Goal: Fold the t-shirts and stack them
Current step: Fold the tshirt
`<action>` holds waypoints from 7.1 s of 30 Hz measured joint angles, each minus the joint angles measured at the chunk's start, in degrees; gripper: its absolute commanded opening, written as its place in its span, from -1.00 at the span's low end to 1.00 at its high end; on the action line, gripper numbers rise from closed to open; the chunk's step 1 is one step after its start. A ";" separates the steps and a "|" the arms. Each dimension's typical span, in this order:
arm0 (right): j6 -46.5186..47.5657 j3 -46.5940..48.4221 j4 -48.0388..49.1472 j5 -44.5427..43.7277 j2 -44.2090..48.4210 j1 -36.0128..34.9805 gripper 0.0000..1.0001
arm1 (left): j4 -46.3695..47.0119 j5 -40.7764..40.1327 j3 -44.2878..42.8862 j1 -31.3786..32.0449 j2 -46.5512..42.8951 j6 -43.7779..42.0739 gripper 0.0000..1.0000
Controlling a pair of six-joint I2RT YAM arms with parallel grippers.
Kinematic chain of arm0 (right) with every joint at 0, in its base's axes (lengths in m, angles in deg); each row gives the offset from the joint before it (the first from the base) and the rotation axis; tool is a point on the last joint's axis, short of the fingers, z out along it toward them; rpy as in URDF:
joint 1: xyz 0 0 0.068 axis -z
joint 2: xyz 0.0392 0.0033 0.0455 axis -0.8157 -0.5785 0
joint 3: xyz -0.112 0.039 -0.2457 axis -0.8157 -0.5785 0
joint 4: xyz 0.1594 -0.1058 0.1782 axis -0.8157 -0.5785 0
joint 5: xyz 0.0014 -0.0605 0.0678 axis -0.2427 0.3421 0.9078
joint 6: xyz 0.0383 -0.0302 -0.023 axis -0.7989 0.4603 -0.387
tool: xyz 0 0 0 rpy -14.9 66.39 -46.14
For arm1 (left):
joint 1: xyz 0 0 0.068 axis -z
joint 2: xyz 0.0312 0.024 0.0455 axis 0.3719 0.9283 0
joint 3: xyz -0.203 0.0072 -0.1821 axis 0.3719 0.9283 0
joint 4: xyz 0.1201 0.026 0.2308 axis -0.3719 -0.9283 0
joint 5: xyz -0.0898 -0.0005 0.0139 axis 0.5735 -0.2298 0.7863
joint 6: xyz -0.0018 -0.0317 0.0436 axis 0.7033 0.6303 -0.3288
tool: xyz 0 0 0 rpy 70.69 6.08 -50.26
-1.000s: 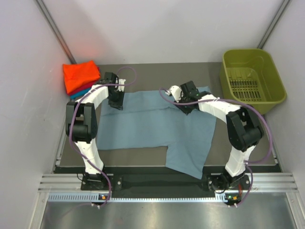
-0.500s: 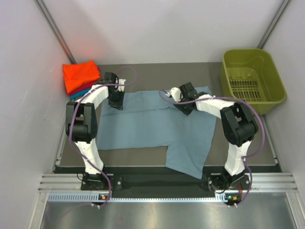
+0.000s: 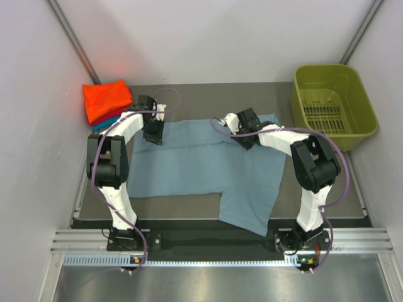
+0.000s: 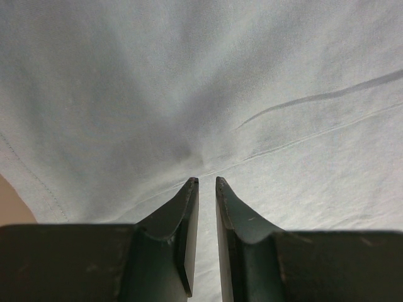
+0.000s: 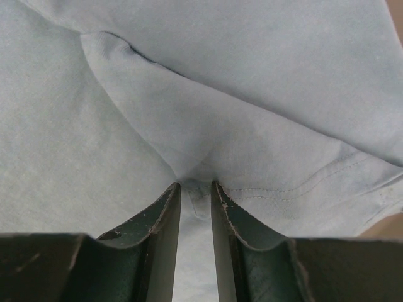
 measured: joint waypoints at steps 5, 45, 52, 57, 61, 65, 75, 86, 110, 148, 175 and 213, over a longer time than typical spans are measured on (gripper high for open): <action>0.02 0.00 0.31 -0.90 0.00 0.02 -0.50 | 0.00 -0.02 0.00 0.04 0.00 0.00 -0.56; -4.68 2.19 -10.01 7.32 12.55 -4.74 -0.85 | 0.02 -0.02 -1.36 0.92 0.07 0.02 -0.57; -6.16 3.52 -10.67 8.33 12.50 -5.92 -0.19 | 0.02 -0.24 -1.36 0.92 0.07 0.00 -0.57; -6.27 4.07 -9.62 5.81 12.52 -4.22 -0.19 | 0.02 -0.26 -1.36 0.92 0.07 0.00 -0.57; -8.26 4.00 -9.44 5.60 12.39 1.36 -0.23 | -0.02 -0.28 -1.77 0.92 0.07 0.00 -0.57; -11.93 3.98 -8.55 9.29 10.36 12.79 -0.27 | 0.00 -0.68 -2.19 0.92 0.07 -0.04 -0.57; -16.44 3.85 -9.94 19.47 5.33 23.65 -0.34 | -0.11 -1.55 -2.19 1.03 0.07 -0.52 -0.57; -17.22 -0.81 -9.92 21.92 5.33 24.63 -0.33 | -0.17 -2.21 -2.19 1.81 0.07 -1.31 -0.57; -16.50 -3.87 -9.60 20.70 5.38 25.83 -0.91 | -0.20 -2.40 -2.29 2.84 0.07 -1.31 -0.58; -16.74 -5.40 -10.49 19.89 8.96 25.86 -0.37 | -0.15 -2.34 -2.29 3.32 0.07 -1.27 -0.57; -15.52 -3.04 -9.16 19.08 3.76 25.75 -0.64 | -0.11 -2.71 -2.69 3.76 1.01 -1.27 -0.59; -16.26 -5.86 -11.41 21.05 13.75 23.30 -1.00 | -0.04 -2.14 -3.04 3.82 2.23 -0.87 -0.59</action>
